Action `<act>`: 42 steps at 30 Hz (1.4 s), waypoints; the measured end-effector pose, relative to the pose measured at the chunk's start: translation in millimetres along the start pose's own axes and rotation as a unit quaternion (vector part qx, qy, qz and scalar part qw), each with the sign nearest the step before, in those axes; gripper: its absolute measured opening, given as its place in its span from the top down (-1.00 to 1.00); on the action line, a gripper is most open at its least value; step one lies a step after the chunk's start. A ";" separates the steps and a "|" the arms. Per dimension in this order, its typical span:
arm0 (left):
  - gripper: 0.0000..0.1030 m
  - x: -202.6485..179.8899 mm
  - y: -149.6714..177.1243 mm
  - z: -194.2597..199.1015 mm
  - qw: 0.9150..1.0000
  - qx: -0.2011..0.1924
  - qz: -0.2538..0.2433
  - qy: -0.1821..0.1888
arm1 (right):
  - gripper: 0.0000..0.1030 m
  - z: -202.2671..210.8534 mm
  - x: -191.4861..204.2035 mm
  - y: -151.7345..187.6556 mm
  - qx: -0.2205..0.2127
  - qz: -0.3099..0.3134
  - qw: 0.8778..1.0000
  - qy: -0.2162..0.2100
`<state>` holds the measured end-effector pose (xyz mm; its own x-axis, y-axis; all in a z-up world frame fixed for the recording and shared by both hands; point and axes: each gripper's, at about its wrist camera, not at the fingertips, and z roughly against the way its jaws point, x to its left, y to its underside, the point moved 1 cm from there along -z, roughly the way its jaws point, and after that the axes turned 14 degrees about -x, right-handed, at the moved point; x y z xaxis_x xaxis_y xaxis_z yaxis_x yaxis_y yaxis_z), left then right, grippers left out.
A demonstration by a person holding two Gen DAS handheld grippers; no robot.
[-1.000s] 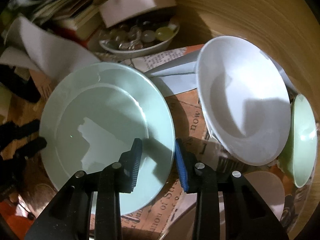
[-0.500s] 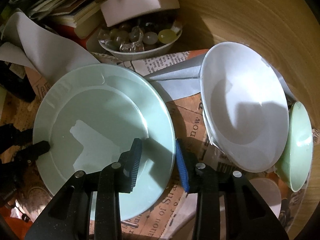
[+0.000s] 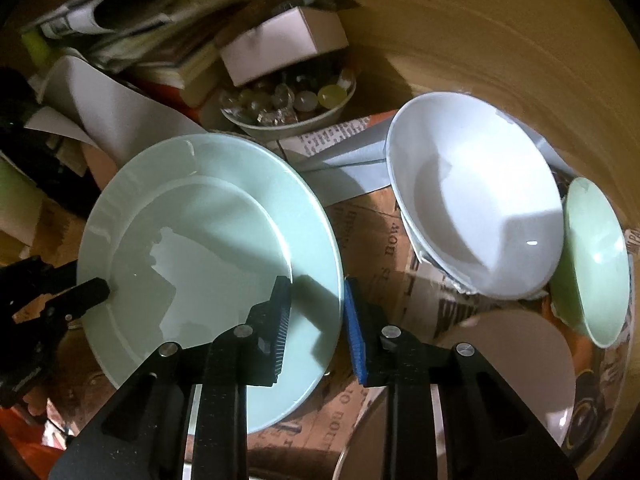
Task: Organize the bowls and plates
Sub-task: 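Carry the mint-green plate with both grippers over the white plate stack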
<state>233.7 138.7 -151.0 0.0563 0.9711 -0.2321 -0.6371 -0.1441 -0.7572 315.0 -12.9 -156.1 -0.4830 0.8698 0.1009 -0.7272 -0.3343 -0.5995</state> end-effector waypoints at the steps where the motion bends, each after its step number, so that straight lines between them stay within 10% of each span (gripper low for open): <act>1: 0.54 0.1 -0.1 3.1 1.000 -0.003 0.002 -0.001 | 0.53 3.9 -0.3 2.1 -0.005 0.001 1.000 -0.001; 42: 0.54 -60.5 25.2 104.2 0.995 -0.099 0.002 0.002 | 0.53 140.7 -0.1 75.0 -0.111 -0.019 0.993 -0.023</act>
<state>134.1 96.1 -92.5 0.0584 0.9697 -0.2371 -0.4729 -0.1823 -0.8620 191.9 -89.1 -89.3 -0.4826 0.8613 0.1589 -0.6220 -0.2094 -0.7545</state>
